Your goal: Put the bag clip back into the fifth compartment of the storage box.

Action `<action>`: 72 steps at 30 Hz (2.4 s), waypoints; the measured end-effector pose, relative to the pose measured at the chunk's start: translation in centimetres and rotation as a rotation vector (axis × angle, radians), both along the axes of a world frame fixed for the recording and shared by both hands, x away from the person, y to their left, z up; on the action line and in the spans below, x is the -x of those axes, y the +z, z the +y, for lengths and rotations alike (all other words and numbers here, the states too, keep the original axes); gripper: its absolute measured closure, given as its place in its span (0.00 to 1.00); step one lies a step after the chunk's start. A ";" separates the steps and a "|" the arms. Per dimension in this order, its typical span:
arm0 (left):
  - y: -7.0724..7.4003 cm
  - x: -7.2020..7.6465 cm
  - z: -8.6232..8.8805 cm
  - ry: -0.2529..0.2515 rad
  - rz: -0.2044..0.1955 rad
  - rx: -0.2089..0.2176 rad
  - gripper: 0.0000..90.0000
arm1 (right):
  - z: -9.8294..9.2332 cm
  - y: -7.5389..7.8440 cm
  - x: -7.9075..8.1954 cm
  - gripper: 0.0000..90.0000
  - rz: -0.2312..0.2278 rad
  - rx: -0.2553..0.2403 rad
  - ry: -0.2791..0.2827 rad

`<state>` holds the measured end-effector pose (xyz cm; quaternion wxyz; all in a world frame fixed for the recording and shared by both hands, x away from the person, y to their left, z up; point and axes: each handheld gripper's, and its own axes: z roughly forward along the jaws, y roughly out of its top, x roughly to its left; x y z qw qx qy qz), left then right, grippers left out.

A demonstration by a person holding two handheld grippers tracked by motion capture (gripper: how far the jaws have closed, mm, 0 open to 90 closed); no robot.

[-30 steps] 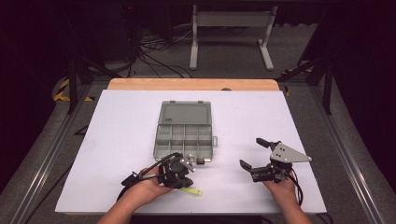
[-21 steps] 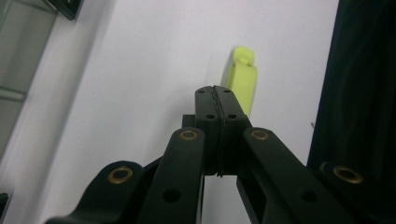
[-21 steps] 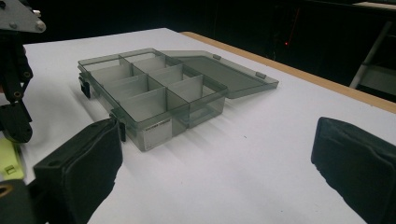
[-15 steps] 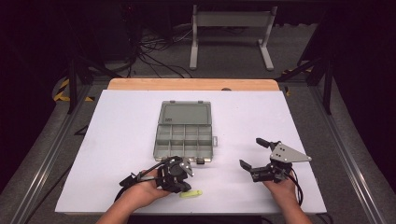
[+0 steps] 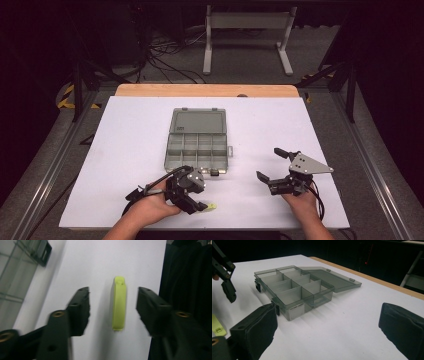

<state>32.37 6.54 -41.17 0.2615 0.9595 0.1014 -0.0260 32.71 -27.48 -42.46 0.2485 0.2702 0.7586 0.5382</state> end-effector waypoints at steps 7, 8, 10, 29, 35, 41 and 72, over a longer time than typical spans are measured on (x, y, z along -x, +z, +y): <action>-0.6 0.3 -0.3 -0.013 0.015 0.005 0.37 | 0.0 0.0 0.0 0.03 -0.001 -0.003 0.003; -0.7 0.2 -0.3 -0.019 0.019 0.007 0.37 | 0.0 0.0 0.0 0.03 -0.001 -0.002 0.003; -1.0 0.3 -0.4 -0.024 0.023 0.005 0.38 | 0.0 0.0 0.0 0.03 0.001 -0.004 0.004; -2.4 0.7 -1.4 -0.040 -0.019 -0.068 0.74 | 0.0 0.0 0.0 0.03 0.009 -0.001 0.012; -2.3 0.8 -1.4 -0.040 -0.050 -0.076 0.86 | 0.0 0.0 -0.1 0.03 0.010 0.007 0.011; -1.6 0.8 -1.1 -0.049 -0.039 -0.048 0.86 | 0.0 -0.1 -0.1 0.03 0.012 0.003 0.012; 5.0 0.2 3.9 0.066 -0.090 0.204 0.86 | 0.1 -0.3 -0.2 0.03 0.028 -0.004 0.012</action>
